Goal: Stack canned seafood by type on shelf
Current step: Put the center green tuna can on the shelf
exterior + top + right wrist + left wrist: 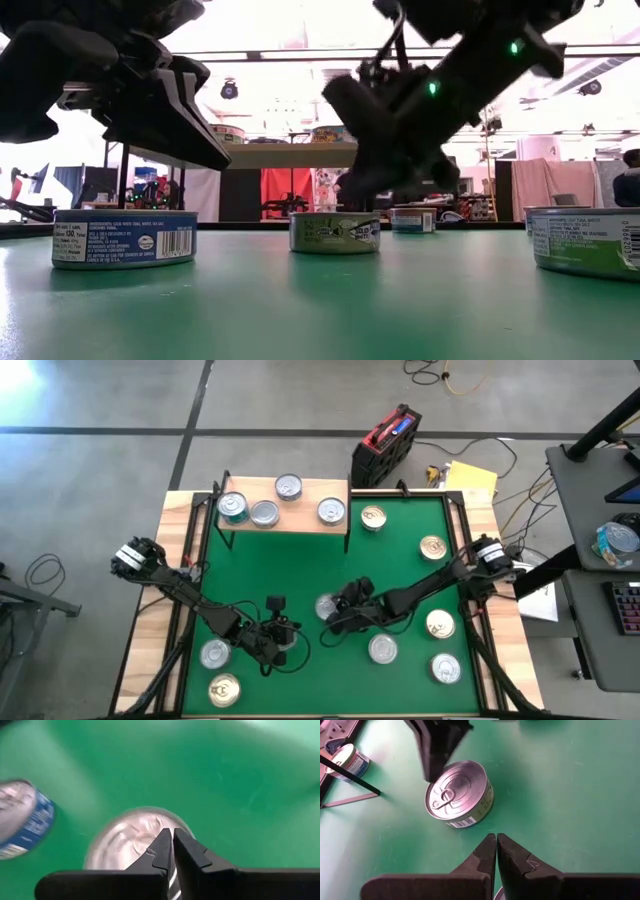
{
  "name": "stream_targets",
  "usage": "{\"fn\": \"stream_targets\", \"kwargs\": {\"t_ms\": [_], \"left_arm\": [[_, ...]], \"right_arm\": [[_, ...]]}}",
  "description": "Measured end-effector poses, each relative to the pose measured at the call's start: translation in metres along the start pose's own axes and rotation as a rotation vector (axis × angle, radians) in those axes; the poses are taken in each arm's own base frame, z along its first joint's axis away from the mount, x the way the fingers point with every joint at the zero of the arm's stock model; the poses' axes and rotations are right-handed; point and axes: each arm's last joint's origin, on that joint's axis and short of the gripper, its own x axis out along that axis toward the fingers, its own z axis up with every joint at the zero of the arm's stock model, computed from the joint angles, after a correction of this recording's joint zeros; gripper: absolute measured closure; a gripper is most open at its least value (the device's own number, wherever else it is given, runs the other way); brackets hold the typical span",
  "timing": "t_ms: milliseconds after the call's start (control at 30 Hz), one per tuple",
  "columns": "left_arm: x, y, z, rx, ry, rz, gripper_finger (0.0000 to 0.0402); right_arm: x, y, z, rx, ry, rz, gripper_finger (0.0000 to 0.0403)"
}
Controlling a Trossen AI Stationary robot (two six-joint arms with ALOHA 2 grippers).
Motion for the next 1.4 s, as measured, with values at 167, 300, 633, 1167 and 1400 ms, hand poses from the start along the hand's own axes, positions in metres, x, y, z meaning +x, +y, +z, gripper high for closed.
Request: {"fn": "stream_targets", "kwargs": {"t_ms": [167, 300, 633, 1167, 1400], "left_arm": [[-0.002, -0.003, -0.001, 0.015, 0.001, -0.007, 0.0401], [-0.014, -0.013, -0.001, 0.056, -0.008, -0.001, 0.0401], [-0.076, -0.027, 0.006, 0.099, -0.001, 0.21, 0.0401], [-0.108, -0.012, 0.01, 0.108, 0.096, 0.303, 0.0401], [-0.106, -0.011, 0.007, 0.119, 0.086, 0.32, 0.0401]], "right_arm": [[-0.015, -0.004, 0.011, -0.078, 0.011, -0.017, 0.0391], [-0.025, -0.018, 0.01, -0.132, 0.085, -0.127, 0.0391], [-0.017, -0.029, -0.009, -0.148, 0.128, -0.155, 0.0391], [-0.012, -0.015, -0.005, -0.128, 0.125, 0.068, 0.0391], [-0.012, -0.014, -0.007, -0.104, 0.179, 0.117, 0.0391]]}}
